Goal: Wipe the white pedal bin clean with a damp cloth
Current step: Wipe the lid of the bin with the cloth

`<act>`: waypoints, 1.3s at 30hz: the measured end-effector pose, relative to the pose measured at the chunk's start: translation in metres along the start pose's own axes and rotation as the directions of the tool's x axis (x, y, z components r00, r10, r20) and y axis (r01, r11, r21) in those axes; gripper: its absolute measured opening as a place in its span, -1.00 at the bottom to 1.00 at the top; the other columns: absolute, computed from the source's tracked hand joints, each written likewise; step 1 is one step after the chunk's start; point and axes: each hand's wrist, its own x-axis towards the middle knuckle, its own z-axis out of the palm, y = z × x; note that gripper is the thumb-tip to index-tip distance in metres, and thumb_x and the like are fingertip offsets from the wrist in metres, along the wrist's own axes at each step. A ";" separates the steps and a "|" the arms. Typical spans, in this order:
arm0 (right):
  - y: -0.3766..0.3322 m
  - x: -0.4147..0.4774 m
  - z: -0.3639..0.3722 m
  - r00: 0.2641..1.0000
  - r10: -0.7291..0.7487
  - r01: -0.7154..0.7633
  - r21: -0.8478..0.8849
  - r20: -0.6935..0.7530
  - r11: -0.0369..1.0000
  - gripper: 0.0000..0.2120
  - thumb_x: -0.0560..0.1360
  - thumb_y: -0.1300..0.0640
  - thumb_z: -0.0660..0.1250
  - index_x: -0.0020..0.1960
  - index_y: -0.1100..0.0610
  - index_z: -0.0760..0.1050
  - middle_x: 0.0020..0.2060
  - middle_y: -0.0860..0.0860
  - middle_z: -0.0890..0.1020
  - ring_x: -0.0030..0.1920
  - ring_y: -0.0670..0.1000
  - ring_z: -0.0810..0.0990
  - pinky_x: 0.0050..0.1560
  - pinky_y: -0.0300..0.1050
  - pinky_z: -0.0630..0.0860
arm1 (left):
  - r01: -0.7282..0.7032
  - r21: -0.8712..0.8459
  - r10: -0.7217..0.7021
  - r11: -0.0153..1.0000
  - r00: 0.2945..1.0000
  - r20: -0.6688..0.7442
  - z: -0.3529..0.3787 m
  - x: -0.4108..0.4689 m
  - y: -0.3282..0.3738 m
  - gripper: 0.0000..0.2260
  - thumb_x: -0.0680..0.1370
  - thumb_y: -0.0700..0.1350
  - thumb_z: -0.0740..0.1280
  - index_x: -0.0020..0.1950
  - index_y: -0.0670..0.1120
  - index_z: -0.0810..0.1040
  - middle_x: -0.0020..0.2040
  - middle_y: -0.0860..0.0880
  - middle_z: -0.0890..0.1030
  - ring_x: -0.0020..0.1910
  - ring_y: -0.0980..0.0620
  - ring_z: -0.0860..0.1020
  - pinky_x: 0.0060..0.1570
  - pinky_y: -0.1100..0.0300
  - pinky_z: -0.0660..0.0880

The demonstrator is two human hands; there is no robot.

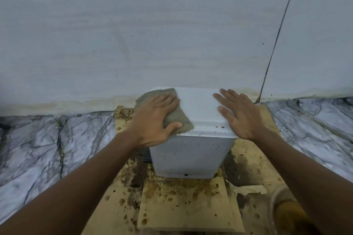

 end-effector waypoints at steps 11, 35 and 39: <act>-0.003 0.000 -0.001 1.000 -0.005 0.005 0.022 0.001 1.000 -0.30 0.55 -0.32 -0.26 0.60 -0.11 0.17 0.61 -0.06 0.15 0.62 -0.02 0.05 0.61 0.04 -0.08 | -0.129 -0.027 0.131 0.991 0.988 0.086 -0.009 -0.027 -0.039 -0.28 0.57 0.39 0.12 0.64 0.12 0.01 0.63 0.12 0.03 0.61 0.14 -0.04 0.57 -0.02 -0.03; -0.004 -0.001 -0.002 1.000 -0.005 0.005 0.003 0.009 1.000 -0.34 0.59 -0.26 -0.23 0.61 -0.09 0.16 0.62 -0.03 0.14 0.63 -0.01 0.04 0.60 0.04 -0.10 | -0.084 0.134 0.085 0.987 0.996 0.000 -0.002 -0.030 -0.030 -0.24 0.55 0.41 0.12 0.64 0.03 0.13 0.62 -0.01 0.19 0.60 -0.02 0.14 0.53 -0.13 0.17; -0.002 -0.002 -0.002 1.000 0.010 -0.010 -0.010 0.004 1.000 -0.41 0.63 -0.21 -0.17 0.61 -0.09 0.17 0.62 -0.03 0.16 0.63 0.00 0.05 0.60 0.06 -0.07 | -0.183 0.173 0.197 0.968 0.978 -0.069 0.009 -0.012 -0.004 -0.25 0.55 0.34 0.21 0.56 -0.14 0.31 0.53 -0.14 0.36 0.53 -0.11 0.29 0.49 -0.15 0.25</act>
